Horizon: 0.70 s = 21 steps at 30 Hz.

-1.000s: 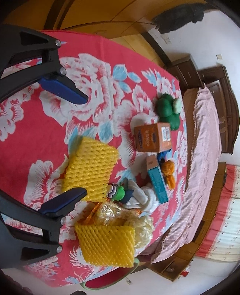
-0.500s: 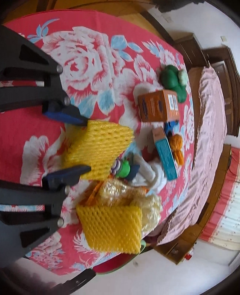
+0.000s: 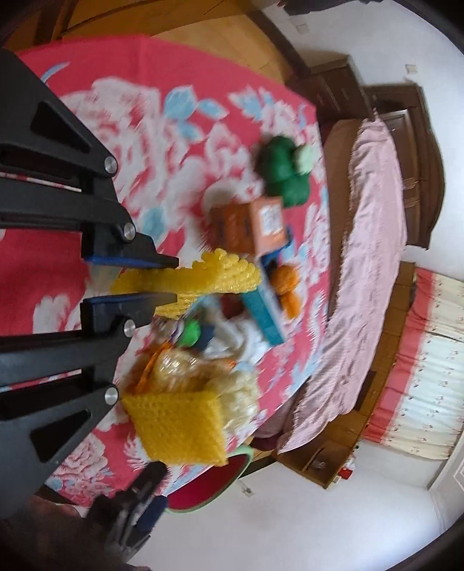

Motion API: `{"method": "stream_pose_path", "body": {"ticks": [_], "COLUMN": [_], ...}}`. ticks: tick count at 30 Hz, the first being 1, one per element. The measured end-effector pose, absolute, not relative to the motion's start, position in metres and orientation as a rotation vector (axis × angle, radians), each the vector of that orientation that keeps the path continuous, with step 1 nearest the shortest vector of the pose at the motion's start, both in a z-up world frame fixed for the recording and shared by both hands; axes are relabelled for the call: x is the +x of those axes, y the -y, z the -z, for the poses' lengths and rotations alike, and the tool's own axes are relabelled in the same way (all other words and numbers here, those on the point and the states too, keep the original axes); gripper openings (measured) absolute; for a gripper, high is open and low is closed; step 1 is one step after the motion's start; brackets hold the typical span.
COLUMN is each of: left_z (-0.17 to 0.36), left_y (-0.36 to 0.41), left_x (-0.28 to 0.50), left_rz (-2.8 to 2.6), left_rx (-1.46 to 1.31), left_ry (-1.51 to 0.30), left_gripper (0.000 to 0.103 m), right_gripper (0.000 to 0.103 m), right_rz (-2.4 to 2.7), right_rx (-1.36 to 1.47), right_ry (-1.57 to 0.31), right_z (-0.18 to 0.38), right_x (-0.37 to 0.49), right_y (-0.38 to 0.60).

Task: Collect trash
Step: 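Grasp a yellow foam net with the left tool while the right tool grasps another, then carry both yellow foam nets over the red bucket with both tools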

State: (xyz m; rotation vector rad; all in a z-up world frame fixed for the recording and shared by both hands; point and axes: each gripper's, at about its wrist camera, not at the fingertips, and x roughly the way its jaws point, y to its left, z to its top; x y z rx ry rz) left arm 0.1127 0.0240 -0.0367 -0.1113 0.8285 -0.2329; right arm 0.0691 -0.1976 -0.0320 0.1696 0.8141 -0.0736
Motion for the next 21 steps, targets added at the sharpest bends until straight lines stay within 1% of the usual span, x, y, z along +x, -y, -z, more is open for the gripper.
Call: {"method": "stream_pose_path", "body": {"ticks": [3,5,6,7,8,9,10,13,14,15,16,19,21], "left_z": [0.032,0.031,0.031,0.031,0.032,0.032,0.034,0.037,0.037,0.038,0.038,0.036,0.032], "left_y": [-0.034,-0.037,-0.04,-0.041,-0.042,-0.043,-0.043,-0.039,-0.038,-0.037,-0.037,-0.035,-0.035], "left_x": [0.117,0.12,0.12,0.122,0.124,0.125,0.126,0.126,0.125,0.123,0.122,0.117,0.112], "left_rz": [0.229,0.24,0.247,0.253,0.258,0.264,0.269,0.281,0.283,0.285,0.286,0.284,0.278], "left_rx": [-0.11,-0.115,-0.12,-0.125,-0.13,-0.136,-0.14,-0.145,-0.146,-0.146,-0.146,-0.144,-0.146], "left_ry": [-0.807,-0.805,-0.804,-0.805,-0.805,-0.806,-0.807,-0.811,-0.813,-0.814,-0.814,-0.81,-0.802], "left_gripper": [0.011,0.011,0.011,0.011,0.011,0.011,0.011,0.011,0.011,0.011,0.011,0.011,0.011], "right_gripper": [0.102,0.097,0.088,0.077,0.071,0.057,0.047,0.037,0.035,0.027,0.022,0.014,0.012], "right_rz": [0.065,0.065,0.067,0.067,0.066,0.057,0.049,0.04,0.034,0.02,0.007,-0.02,-0.031], "right_rx": [0.152,0.146,0.148,0.154,0.168,0.189,0.2,0.182,0.18,0.183,0.189,0.211,0.226], "right_ry": [-0.838,-0.842,-0.847,-0.856,-0.869,-0.883,-0.891,-0.888,-0.889,-0.891,-0.894,-0.904,-0.903], "right_z": [0.039,0.041,0.042,0.043,0.045,0.047,0.049,0.048,0.047,0.046,0.046,0.047,0.046], "right_x": [0.078,0.08,0.082,0.083,0.084,0.085,0.087,0.084,0.082,0.083,0.082,0.078,0.073], "right_y": [0.186,0.181,0.18,0.179,0.179,0.18,0.181,0.18,0.179,0.178,0.177,0.178,0.179]}}
